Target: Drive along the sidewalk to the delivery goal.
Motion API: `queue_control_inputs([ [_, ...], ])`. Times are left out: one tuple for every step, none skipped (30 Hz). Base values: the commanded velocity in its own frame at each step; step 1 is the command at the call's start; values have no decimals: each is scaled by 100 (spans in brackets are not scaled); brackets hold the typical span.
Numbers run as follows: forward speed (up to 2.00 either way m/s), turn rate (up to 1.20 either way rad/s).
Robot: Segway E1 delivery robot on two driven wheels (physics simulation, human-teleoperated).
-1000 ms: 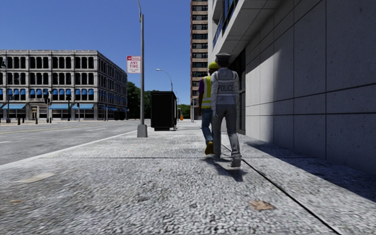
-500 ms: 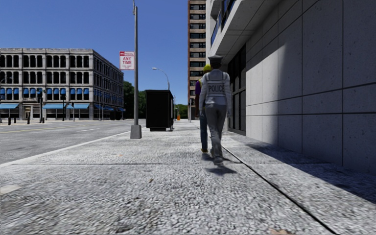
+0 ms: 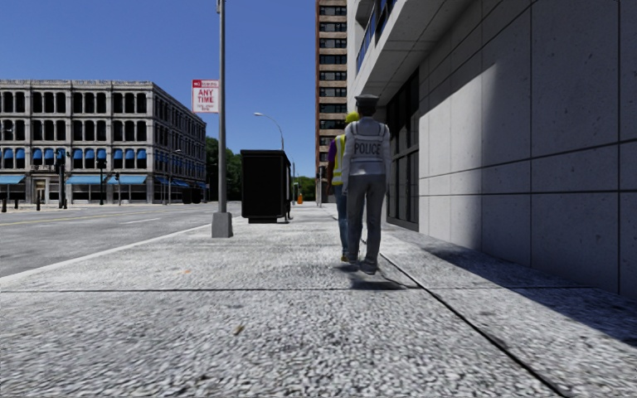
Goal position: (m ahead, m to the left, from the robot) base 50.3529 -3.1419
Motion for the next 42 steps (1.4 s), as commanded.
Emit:
queue_control_inputs([
  [87, -26],
  [90, -26],
  [90, -26],
  [92, -26],
  [93, -26],
  [93, -26],
  [95, -25],
  [101, -22],
  [107, -12],
  [109, -3],
  [109, -3],
  [110, 0],
  [110, 0],
  [111, 0],
  [111, 0],
  [111, 0],
  [112, 0],
  [115, 0],
  [115, 0],
  [116, 0],
  [116, 0],
  [116, 0],
  [116, 0],
  [116, 0],
  [116, 0],
  [116, 0],
  [115, 0],
  [115, 0],
  [115, 0],
  [115, 0],
  [115, 0],
  [115, 0],
  [115, 0],
  [114, 0],
  [114, 0],
  [114, 0],
  [114, 0],
  [114, 0],
  [114, 0],
  [114, 0],
  [114, 0],
  [114, 0],
])
